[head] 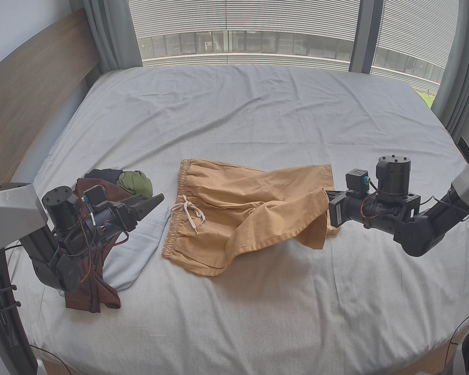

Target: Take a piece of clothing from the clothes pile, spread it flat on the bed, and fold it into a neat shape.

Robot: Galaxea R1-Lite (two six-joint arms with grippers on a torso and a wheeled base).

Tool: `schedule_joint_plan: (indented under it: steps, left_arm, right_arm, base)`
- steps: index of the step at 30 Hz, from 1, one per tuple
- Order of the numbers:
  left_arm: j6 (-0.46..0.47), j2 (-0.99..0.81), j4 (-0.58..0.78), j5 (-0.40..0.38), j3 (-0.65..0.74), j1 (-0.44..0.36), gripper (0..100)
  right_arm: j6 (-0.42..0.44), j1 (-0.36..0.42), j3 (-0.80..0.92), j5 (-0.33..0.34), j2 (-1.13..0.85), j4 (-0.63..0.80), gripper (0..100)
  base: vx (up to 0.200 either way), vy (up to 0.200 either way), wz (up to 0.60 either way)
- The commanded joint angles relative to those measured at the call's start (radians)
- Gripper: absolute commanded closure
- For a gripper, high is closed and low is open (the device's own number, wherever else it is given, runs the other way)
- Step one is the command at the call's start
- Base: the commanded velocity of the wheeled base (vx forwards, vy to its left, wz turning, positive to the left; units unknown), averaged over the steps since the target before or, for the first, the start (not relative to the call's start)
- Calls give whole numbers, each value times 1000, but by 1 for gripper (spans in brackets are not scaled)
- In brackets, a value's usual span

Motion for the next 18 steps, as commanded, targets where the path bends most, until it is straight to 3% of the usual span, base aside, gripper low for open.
schedule_joint_plan:
  steps: [1,18]
  left_arm:
    - [-1,2,-1,0,2,-1,0]
    - [1,5,-1,0,4,-1,0]
  right_arm:
    - [-1,-3,45,19,23,-25,100]
    - [-3,17,197,75,97,-109,100]
  base:
    - [0,0,0]
    - [0,0,0]
